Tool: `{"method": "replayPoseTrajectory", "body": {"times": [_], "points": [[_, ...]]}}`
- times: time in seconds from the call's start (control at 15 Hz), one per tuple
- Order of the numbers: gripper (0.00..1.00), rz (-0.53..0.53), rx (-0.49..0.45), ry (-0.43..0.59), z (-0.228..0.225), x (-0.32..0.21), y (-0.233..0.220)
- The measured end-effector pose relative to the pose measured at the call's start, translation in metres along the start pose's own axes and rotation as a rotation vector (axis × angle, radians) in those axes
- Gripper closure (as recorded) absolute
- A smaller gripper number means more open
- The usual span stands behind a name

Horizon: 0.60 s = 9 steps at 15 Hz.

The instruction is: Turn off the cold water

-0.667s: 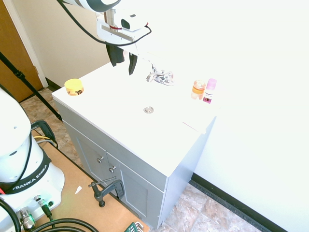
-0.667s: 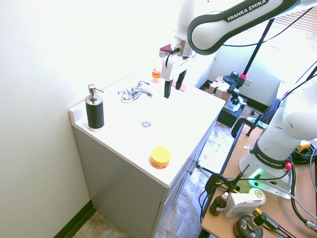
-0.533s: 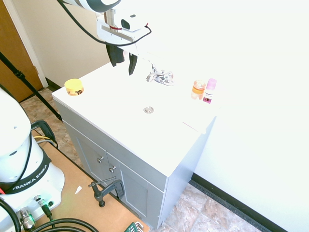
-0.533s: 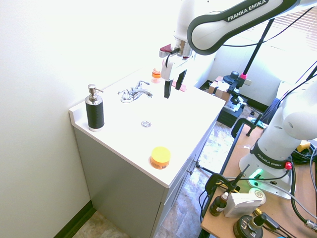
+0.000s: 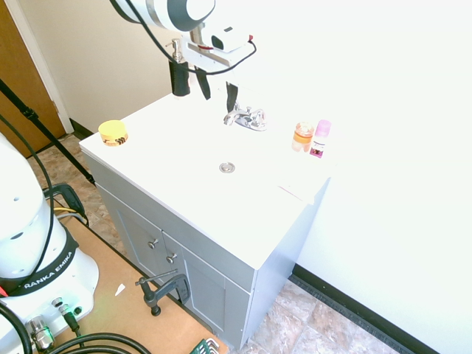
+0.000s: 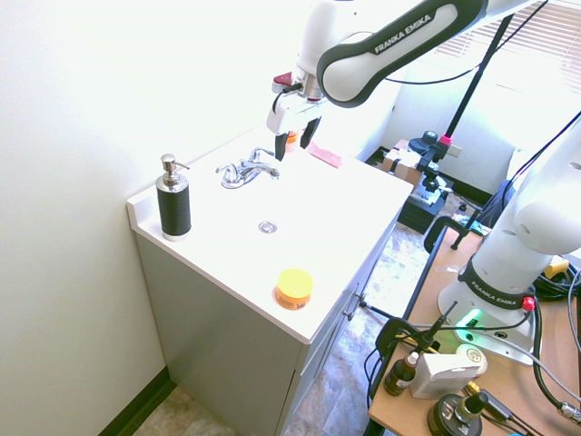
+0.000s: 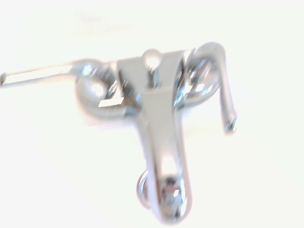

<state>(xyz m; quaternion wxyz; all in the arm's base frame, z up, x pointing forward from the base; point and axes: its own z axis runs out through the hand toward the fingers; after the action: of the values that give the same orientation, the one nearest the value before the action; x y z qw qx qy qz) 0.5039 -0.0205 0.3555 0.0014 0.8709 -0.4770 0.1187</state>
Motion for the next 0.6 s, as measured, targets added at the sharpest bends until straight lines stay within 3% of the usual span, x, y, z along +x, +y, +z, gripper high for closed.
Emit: {"method": "replayPoseTrajectory", "body": {"times": [0.6], "points": [[0.0, 0.033, -0.067, 0.101, 0.067, 0.052, -0.034]]}}
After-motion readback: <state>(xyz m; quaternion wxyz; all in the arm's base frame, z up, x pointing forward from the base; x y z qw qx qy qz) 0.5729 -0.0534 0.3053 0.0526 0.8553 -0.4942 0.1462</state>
